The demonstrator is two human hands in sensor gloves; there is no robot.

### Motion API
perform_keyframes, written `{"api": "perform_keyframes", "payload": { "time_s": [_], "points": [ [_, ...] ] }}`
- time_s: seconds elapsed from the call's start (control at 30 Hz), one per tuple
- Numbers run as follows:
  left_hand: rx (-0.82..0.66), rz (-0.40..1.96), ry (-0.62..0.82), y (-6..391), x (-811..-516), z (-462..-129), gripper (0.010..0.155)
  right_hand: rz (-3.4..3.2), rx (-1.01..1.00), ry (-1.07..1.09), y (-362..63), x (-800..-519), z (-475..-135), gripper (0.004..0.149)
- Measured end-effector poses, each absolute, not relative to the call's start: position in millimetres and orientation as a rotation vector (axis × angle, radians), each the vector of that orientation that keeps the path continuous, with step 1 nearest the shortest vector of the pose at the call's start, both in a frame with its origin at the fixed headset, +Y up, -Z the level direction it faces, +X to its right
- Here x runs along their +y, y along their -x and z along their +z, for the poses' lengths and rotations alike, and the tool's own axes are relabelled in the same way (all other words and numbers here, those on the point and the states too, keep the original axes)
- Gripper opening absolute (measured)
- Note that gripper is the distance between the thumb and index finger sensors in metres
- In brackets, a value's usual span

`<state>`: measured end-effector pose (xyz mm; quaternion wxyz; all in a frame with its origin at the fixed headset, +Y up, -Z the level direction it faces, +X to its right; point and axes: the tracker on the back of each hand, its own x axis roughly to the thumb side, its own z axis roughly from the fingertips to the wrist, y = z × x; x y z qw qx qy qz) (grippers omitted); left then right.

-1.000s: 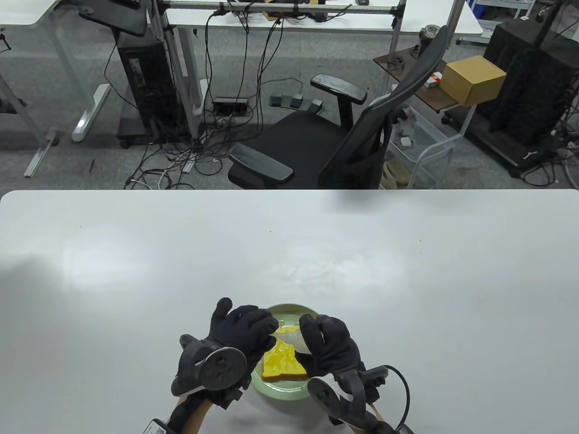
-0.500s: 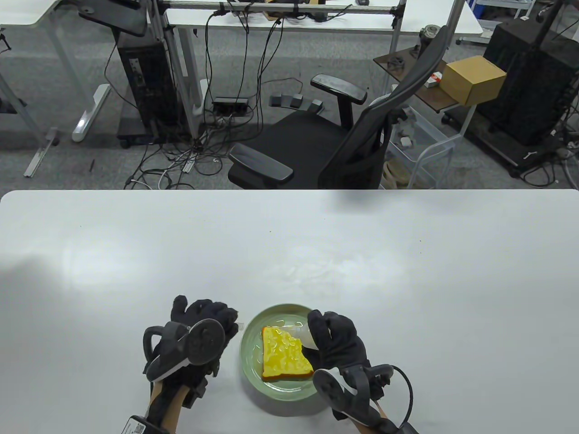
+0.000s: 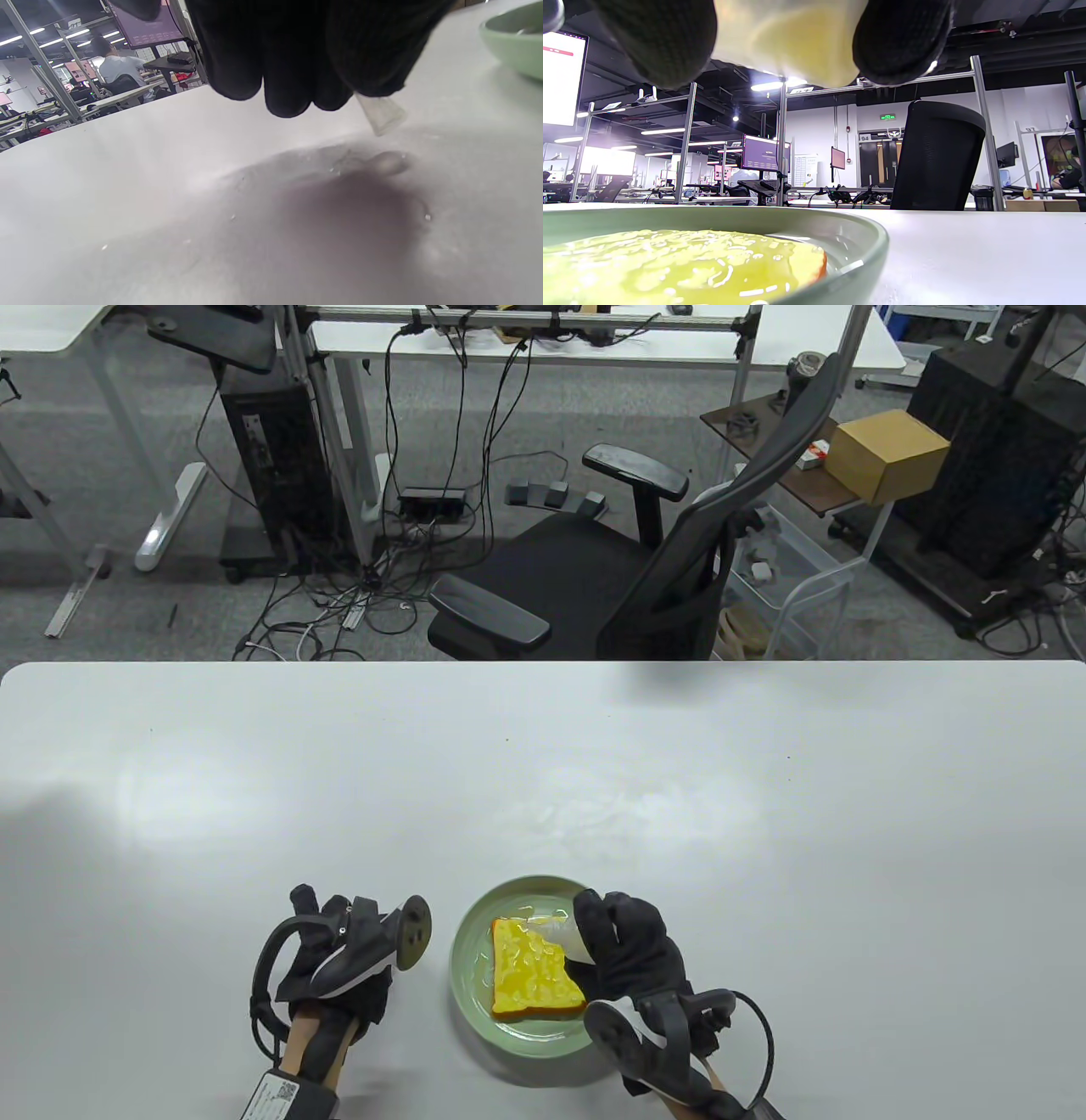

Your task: Squeeze honey bottle to draw zigzag on toast

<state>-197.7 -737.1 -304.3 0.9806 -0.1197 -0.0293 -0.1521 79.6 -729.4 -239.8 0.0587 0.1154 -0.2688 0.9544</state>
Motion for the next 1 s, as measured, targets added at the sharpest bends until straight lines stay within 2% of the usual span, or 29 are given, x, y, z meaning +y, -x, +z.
{"api": "perform_keyframes", "payload": {
  "time_s": [0.23,0.3,0.53,1.0],
  "points": [
    [-0.026,-0.308,0.229,198.4,-734.4,-303.2,0.049,2.893,-0.813,-0.353,-79.5,-729.9,-240.1,0.078],
    [-0.016,-0.312,0.243,198.9,-734.5,-303.3,0.057,2.894,-0.812,-0.357,-79.2,-729.8,-239.9,0.078],
    [0.012,-0.300,0.234,202.2,-733.8,-304.0,0.043,2.896,-0.813,-0.361,-78.6,-730.0,-239.9,0.078],
    [0.004,-0.285,0.259,201.5,-734.1,-304.5,0.044,2.894,-0.812,-0.361,-78.4,-730.2,-239.7,0.079]
  ]
}}
